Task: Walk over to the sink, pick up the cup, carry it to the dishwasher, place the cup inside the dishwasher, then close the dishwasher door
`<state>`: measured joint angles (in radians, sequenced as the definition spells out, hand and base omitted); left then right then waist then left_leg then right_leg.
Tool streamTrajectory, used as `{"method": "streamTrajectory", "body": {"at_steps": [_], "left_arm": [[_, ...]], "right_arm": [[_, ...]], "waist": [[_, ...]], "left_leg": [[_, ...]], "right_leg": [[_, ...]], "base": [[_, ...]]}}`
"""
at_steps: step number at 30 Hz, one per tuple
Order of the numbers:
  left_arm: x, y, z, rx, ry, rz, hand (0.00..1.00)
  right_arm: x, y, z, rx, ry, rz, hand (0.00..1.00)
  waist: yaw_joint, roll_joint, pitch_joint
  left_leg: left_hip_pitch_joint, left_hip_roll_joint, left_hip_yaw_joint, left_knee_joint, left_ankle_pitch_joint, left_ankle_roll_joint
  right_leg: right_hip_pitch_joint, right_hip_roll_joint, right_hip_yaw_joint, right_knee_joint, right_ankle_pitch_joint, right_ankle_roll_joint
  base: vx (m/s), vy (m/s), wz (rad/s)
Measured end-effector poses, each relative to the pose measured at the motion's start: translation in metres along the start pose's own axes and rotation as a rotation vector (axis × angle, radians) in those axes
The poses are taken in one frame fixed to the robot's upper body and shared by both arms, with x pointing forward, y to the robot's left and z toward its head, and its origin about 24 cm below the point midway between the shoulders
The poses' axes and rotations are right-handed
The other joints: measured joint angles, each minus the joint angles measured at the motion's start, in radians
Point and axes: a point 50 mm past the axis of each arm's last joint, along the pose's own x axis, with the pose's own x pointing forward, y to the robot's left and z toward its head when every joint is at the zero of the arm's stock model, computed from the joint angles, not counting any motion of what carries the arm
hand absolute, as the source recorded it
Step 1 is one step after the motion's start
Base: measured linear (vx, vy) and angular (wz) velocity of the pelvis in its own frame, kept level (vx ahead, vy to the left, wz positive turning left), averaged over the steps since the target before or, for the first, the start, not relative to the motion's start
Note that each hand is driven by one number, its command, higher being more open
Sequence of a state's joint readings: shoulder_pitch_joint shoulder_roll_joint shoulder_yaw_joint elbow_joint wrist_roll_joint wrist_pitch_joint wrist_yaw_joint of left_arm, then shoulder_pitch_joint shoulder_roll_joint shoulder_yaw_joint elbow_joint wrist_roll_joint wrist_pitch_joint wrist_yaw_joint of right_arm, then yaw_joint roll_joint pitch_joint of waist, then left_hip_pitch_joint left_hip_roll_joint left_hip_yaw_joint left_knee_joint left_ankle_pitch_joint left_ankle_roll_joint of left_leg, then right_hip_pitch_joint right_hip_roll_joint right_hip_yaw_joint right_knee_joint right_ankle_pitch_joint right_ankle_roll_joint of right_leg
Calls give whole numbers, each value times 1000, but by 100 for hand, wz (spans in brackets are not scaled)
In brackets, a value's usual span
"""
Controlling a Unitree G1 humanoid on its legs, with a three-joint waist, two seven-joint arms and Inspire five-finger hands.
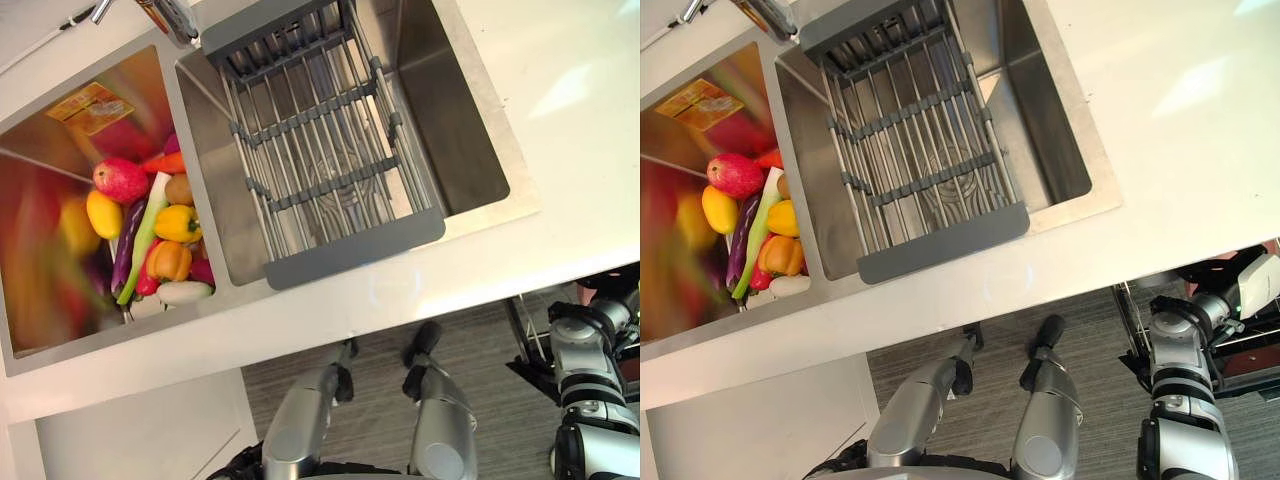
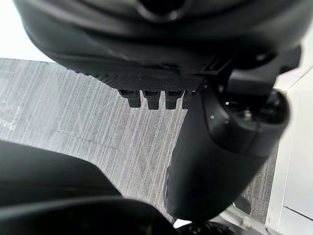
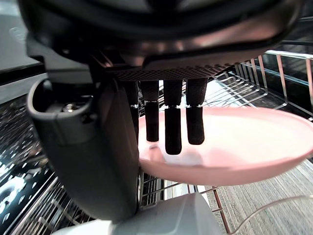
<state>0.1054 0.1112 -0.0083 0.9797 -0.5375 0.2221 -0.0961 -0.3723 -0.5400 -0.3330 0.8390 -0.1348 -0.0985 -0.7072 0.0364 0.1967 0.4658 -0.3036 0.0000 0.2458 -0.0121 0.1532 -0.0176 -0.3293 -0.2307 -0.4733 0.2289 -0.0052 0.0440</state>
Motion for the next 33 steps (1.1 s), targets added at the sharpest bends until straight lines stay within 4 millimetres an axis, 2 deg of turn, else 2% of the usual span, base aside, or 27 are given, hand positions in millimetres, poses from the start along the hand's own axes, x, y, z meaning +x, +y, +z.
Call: {"method": "streamTrajectory", "body": {"at_steps": [5,8,10,13,14,16,21,22,25,27,28,30,31,32,33], "left_arm": [[-1,1,-4,-36,-6,-38,100],[-2,2,-6,-34,-14,-52,100],[-4,3,-7,-16,-20,-55,100],[-5,6,-7,12,-21,-54,100],[-6,10,-7,9,-19,-50,100],[-8,18,-11,-28,-15,-41,100],[-15,40,-20,-108,-8,4,100],[-16,44,-23,-137,2,28,100],[-18,50,-29,-191,10,81,100],[-20,55,-37,-228,28,144,100],[-21,56,-41,-241,37,159,100],[-23,57,-55,-276,72,200,100],[-23,58,-57,-279,78,206,100],[-23,57,-60,-281,84,218,100],[-24,57,-60,-281,88,223,100]], "right_arm": [[-6,3,-5,148,85,-3,100],[-19,3,-7,251,91,22,100],[-27,-2,0,315,51,18,100],[-25,-22,22,447,-47,-24,100],[-23,-31,29,495,-76,-64,100],[-24,-44,28,535,-84,-124,100],[-19,-99,-8,673,7,-381,100],[-21,-117,-23,704,33,-467,100],[-34,-136,-59,718,121,-556,100],[-58,-147,-107,767,268,-647,100],[-66,-148,-119,780,312,-667,100],[-99,-141,-151,877,440,-705,100],[-106,-137,-154,899,464,-698,100],[-117,-122,-158,940,510,-653,100],[-126,-105,-158,997,549,-589,100]], "waist": [[3,-5,4],[3,-11,9],[0,-18,13],[-10,-24,13],[-16,-35,13],[-25,-58,8],[-49,-124,-23],[-59,-137,-31],[-76,-156,-43],[-81,-169,-73],[-82,-170,-88],[-84,-173,-126],[-83,-174,-136],[-82,-174,-151],[-81,-162,-165]], "left_leg": [[31,2,0,-11,0,-1],[66,4,0,-20,-3,-4],[91,5,4,-30,-4,-2],[109,10,20,-43,-5,4],[118,13,27,-51,-4,6],[145,20,39,-56,-5,8],[183,33,56,-56,-19,19],[185,35,59,-56,-21,19],[204,38,61,-56,-28,16],[230,41,57,-56,-34,8],[234,41,54,-56,-35,7],[265,38,53,-57,-45,-4],[267,38,54,-57,-52,-9],[267,38,61,-54,-60,-2],[266,41,74,-53,-65,4]], "right_leg": [[14,-1,6,20,-21,1],[46,1,5,21,-30,2],[64,4,9,22,-34,2],[69,12,23,16,-37,6],[71,17,28,14,-37,6],[93,27,36,10,-38,3],[124,45,51,7,-51,-1],[124,47,52,8,-55,-2],[141,49,51,12,-66,-1],[173,49,36,13,-76,2],[178,48,32,15,-79,4],[213,43,25,19,-96,6],[214,41,27,22,-100,6],[213,38,26,28,-108,8],[212,38,26,28,-110,11]], "base": [[36,-28,-2],[0,0,0],[21,-19,-8],[9,-24,-16],[23,-29,-13],[70,-44,-17],[99,-44,-13],[94,-30,-6],[85,-27,-1],[97,-28,8],[78,-15,13],[53,-4,7],[0,0,0],[-71,8,-6],[-82,9,-2]]}}
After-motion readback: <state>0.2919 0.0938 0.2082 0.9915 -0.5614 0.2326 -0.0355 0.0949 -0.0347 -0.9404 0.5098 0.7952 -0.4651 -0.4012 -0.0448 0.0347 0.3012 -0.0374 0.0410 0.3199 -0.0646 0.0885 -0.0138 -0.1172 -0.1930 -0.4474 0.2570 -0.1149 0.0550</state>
